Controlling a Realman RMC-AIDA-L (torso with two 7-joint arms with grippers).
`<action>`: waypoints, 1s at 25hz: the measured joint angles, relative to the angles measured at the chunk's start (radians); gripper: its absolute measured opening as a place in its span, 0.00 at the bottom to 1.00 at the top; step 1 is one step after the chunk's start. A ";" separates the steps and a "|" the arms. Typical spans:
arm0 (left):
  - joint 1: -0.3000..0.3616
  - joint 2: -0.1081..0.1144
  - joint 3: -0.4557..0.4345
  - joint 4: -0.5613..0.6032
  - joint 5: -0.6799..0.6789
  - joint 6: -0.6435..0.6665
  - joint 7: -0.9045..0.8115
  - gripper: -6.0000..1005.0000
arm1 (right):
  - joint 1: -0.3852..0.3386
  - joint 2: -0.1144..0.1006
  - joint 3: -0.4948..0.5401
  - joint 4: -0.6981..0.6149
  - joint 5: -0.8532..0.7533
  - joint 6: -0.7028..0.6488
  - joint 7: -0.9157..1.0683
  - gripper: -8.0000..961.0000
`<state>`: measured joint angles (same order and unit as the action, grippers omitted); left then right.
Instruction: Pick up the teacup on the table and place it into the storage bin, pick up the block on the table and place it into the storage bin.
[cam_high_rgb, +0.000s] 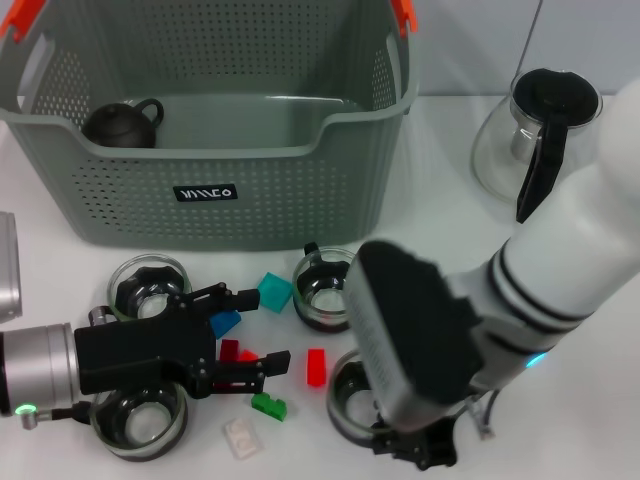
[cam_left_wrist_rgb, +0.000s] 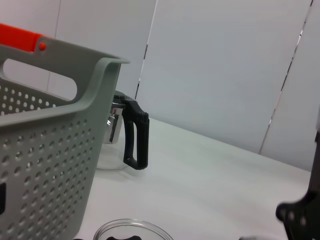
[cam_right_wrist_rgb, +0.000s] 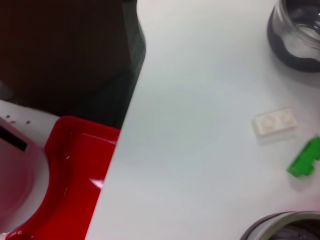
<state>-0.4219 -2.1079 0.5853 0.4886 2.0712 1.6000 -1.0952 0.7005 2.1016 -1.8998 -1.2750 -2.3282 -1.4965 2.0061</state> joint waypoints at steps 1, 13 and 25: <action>0.000 0.000 0.000 0.000 0.000 0.000 0.000 0.91 | -0.001 -0.001 0.029 -0.006 0.000 -0.027 0.000 0.07; -0.001 -0.004 0.004 0.003 0.000 0.000 0.000 0.91 | -0.002 -0.003 0.444 -0.187 -0.011 -0.362 0.010 0.07; -0.012 -0.005 0.006 0.002 0.001 0.000 0.009 0.91 | 0.218 -0.003 0.670 -0.177 0.082 -0.287 0.173 0.07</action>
<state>-0.4341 -2.1124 0.5908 0.4901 2.0725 1.5995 -1.0866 0.9186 2.0990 -1.2294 -1.4516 -2.2462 -1.7835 2.1795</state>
